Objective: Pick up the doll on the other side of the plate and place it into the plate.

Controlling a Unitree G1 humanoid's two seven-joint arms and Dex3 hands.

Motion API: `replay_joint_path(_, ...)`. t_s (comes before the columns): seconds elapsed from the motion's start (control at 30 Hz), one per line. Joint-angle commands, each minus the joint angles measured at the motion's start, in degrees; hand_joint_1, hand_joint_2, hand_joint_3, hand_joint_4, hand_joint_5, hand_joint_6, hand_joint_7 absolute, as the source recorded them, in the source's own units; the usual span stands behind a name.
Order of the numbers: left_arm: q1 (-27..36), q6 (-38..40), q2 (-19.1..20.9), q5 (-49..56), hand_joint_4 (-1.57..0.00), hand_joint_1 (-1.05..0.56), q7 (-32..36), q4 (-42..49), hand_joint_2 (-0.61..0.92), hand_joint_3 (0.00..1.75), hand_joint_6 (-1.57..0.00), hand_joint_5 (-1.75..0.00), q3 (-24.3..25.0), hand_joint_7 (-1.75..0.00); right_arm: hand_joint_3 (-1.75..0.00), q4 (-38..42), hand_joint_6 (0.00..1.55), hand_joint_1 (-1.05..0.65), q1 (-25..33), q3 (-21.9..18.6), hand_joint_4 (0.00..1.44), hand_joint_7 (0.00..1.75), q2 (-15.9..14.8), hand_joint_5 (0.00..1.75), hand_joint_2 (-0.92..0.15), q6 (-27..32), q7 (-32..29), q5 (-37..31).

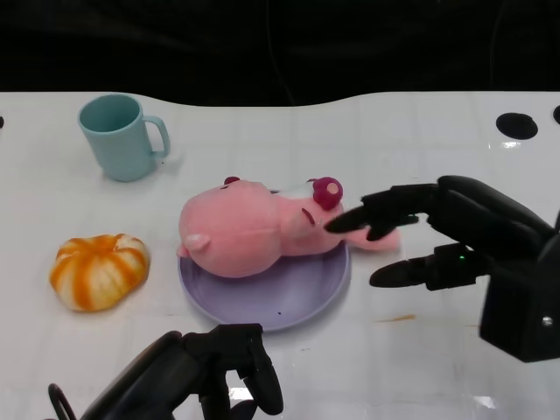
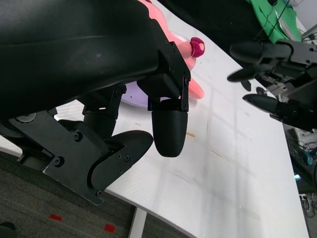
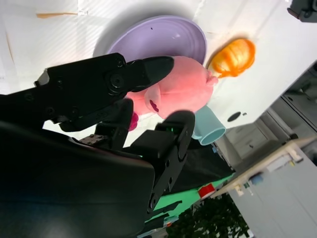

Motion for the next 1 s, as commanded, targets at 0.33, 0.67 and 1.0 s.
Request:
replay_joint_path(0.33,-0.04,-1.96,0.53,-0.74,-0.69,-0.14,0.31,2.31,0.50,1.21,-0.64,-1.75,1.23,-1.49,-1.24,-4.55,0.90,0.03,9.74,-5.41,0.88,1.11,-2.67,1.62,-0.43,1.96,-0.45,4.01)
replay_joint_path(0.67,0.29,-3.62,1.12,-1.83,-0.69,-0.15,-0.24,3.47,0.51,1.21,-0.64,-1.75,2.86,-1.49,-1.37,-11.06,0.79,0.04,15.81,-6.64,0.86,1.44,-4.30,1.74,-0.36,6.06,1.13,6.15)
replay_joint_path(1.0,1.21,-5.20,1.52,-2.76,-0.69,-0.15,0.08,4.01,0.53,1.19,-0.64,-1.75,4.52,-1.45,-1.30,-10.06,0.76,0.02,17.53,-3.89,0.87,1.52,-2.71,1.75,-0.37,7.10,-2.63,0.78)
